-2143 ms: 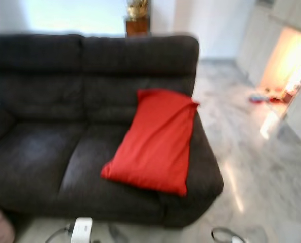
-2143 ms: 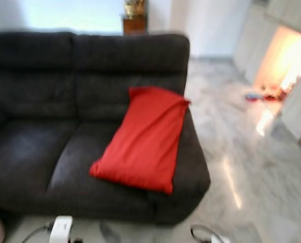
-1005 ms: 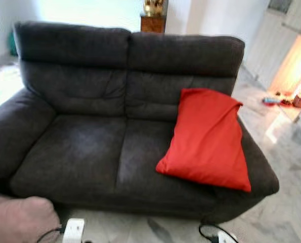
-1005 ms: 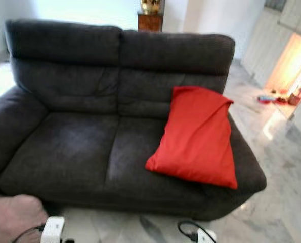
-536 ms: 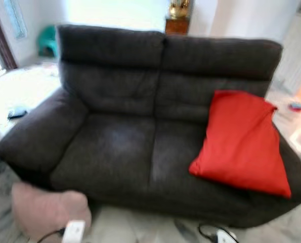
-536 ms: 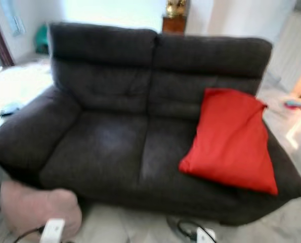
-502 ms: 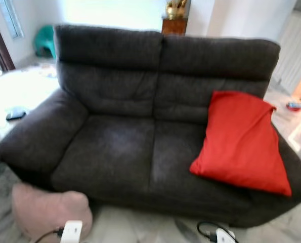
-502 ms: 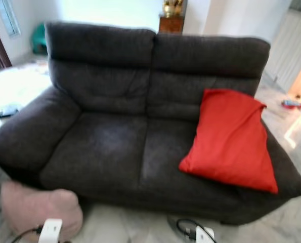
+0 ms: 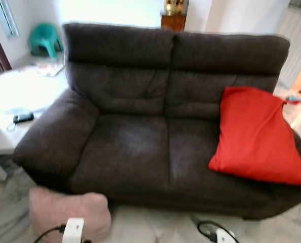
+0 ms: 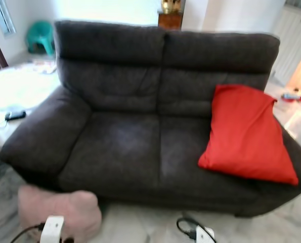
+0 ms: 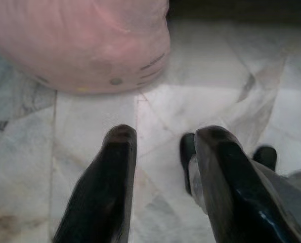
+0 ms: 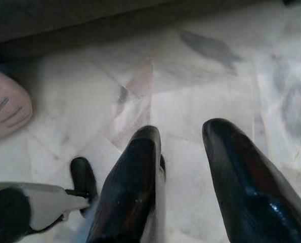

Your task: Move the pillow to the sofa from floor

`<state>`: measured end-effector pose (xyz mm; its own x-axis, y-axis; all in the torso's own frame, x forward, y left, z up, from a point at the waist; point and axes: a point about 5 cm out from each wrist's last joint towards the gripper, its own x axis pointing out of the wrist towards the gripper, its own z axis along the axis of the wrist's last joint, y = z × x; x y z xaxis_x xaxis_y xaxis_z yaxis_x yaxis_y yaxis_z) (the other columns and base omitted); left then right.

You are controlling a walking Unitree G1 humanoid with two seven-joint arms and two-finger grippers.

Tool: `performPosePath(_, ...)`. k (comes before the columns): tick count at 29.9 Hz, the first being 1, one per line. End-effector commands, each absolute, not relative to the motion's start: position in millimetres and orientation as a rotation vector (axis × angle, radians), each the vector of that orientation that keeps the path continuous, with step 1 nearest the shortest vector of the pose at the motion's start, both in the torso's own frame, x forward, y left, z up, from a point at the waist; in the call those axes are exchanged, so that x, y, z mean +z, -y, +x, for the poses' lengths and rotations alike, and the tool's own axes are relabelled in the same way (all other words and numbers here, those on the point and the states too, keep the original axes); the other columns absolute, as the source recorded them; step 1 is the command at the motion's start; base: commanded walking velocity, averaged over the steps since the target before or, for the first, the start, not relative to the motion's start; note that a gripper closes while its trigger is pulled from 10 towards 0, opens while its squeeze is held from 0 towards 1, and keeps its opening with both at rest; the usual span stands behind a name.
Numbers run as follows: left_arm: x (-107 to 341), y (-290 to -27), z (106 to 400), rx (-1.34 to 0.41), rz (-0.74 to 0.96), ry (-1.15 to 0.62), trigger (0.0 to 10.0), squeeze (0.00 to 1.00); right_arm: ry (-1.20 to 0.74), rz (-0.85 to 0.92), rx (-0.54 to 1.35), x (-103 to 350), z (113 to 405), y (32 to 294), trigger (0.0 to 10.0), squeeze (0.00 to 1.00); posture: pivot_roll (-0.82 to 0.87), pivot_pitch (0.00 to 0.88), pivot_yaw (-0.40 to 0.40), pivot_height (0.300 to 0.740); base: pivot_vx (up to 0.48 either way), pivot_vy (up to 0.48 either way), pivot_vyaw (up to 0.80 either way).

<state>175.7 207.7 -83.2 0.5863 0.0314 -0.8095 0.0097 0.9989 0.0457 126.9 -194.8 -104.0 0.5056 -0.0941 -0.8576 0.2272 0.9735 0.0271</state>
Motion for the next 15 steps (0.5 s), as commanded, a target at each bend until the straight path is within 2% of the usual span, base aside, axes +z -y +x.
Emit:
performPosePath(1, -82.2, -209.3, 177.2, 0.009, 0.059, -0.944, 10.0, 0.00, -1.029, 0.152, -0.195, -104.5, 126.3, 193.1, 10.0, 0.00, 0.03, 0.000, -0.041, 0.740, 0.000, 0.386, 0.00)
performPosePath(15, -82.1, -210.8, 176.9, 0.010, 0.063, -0.944, 10.0, 0.00, -1.040, 0.155, -0.196, -105.6, 120.9, 197.1, 10.0, 0.00, 0.03, 0.000, -0.035, 0.740, 0.000, 0.386, 0.00)
